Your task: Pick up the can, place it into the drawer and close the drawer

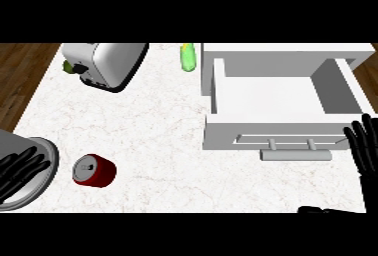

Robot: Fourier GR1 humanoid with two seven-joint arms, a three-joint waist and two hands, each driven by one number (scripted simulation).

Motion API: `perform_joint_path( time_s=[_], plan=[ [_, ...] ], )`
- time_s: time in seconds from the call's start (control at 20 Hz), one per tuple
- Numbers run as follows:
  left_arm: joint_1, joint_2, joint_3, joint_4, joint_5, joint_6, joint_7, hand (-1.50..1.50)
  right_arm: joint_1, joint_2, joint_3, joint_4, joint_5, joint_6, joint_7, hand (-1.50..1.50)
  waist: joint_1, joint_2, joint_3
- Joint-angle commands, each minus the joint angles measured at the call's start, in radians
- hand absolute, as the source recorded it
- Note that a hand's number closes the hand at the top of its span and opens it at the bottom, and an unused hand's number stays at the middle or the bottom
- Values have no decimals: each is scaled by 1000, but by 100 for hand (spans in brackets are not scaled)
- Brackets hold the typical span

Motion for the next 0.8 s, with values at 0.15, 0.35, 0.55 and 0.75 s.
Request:
perform_joint_path(
  time_s=[0.15, 0.35, 0.55, 0.75],
  plan=[
    [-88, -24, 42, 128, -12, -35, 50, -150, 69, -12, -47, -10, -40, 64, -45, -150, -5, 1, 0],
    [-163, -98, 14, 180, -111, -37, 27, -150, 71, -27, -96, 29, -73, 103, -98, -150, -6, 1, 0],
    [-127, -182, -4, 197, -249, -92, -25, -150, 18, -10, -73, 38, -35, 82, -52, -150, -1, 1, 0],
    [-140, -203, 30, 286, -332, -159, -112, -150, 48, -2, -86, 17, -29, 94, -75, -150, -2, 1, 0]
  ],
)
